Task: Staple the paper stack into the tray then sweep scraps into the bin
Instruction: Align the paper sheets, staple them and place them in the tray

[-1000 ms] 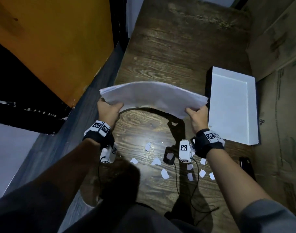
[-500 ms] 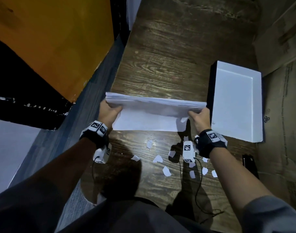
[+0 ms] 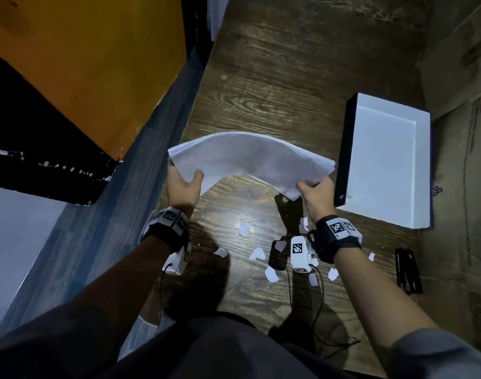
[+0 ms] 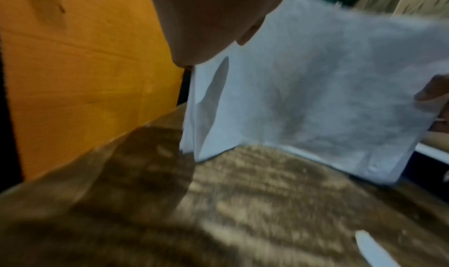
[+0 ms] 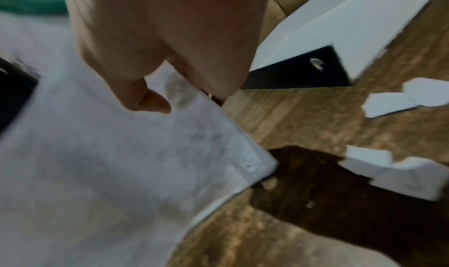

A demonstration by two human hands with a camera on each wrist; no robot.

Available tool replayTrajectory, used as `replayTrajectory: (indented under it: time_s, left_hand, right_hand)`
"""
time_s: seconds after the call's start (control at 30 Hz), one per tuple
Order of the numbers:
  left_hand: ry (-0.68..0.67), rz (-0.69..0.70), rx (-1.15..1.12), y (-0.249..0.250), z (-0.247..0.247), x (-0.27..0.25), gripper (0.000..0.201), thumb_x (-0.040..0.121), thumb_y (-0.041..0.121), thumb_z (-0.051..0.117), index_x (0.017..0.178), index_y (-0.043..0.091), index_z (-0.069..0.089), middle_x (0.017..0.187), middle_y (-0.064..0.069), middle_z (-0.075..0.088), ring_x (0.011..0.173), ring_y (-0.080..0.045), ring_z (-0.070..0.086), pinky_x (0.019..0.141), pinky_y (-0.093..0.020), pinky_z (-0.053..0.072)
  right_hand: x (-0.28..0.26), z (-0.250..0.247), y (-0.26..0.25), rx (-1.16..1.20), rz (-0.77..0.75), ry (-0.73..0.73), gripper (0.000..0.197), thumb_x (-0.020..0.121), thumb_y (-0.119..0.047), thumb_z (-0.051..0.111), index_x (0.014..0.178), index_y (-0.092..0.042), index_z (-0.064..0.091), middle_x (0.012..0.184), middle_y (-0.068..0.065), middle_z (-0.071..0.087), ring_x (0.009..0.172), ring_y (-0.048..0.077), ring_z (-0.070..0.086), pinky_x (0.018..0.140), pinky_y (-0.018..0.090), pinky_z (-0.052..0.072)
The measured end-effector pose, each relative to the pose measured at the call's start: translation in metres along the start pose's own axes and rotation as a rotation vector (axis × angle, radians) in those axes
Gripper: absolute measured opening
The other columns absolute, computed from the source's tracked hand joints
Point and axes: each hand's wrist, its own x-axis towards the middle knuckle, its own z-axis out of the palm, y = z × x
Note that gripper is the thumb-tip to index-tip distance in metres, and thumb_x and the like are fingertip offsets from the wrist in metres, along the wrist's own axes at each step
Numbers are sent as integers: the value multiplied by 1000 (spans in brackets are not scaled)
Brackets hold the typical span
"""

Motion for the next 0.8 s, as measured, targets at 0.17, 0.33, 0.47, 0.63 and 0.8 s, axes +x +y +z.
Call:
replayTrajectory:
  time_s: [0.17, 0.33, 0.47, 0.63, 0.8]
  left_hand:
    - [0, 73, 8, 9, 5, 6, 44, 85, -2, 59, 129, 0, 51, 116, -7, 61, 104, -9, 60, 86, -17, 48]
    - [-123, 430, 226, 92, -4, 30, 19, 75, 5, 63, 91, 11, 55, 75, 4, 58, 64, 6, 56, 59, -14, 46]
    - [-220, 683, 591, 159, -7, 38, 22, 73, 24, 62, 85, 20, 44, 76, -4, 57, 70, -28, 55, 58, -35, 45]
    - [-338, 905, 929, 213, 12, 27, 28, 78, 27, 60, 100, 17, 46, 85, -6, 56, 88, -36, 59, 65, -35, 39]
    - [-433, 1062, 1060, 234, 22, 9, 28, 81, 25, 62, 105, 18, 49, 94, -10, 63, 90, -35, 61, 65, -34, 35]
  right_hand:
    - [14, 5, 10, -4, 57, -14, 28, 83, 2, 62, 110, -6, 61, 100, 5, 66, 97, 19, 61, 84, 29, 48]
    - [38, -19, -1, -102, 109, -85, 31, 81, 10, 61, 109, -1, 55, 81, 5, 58, 76, 19, 57, 55, 11, 47]
    - [52, -38, -27, -251, -75, 71, 66, 75, -1, 72, 133, -9, 40, 115, 6, 51, 108, 19, 54, 88, 20, 45]
    - [37, -14, -99, -277, -434, -248, 91, 70, -11, 82, 142, -28, 30, 150, 0, 30, 135, 10, 33, 100, 10, 30]
    - [33, -1, -125, 41, -400, -349, 51, 69, -3, 81, 113, -18, 59, 112, 2, 67, 106, 14, 64, 90, 35, 53]
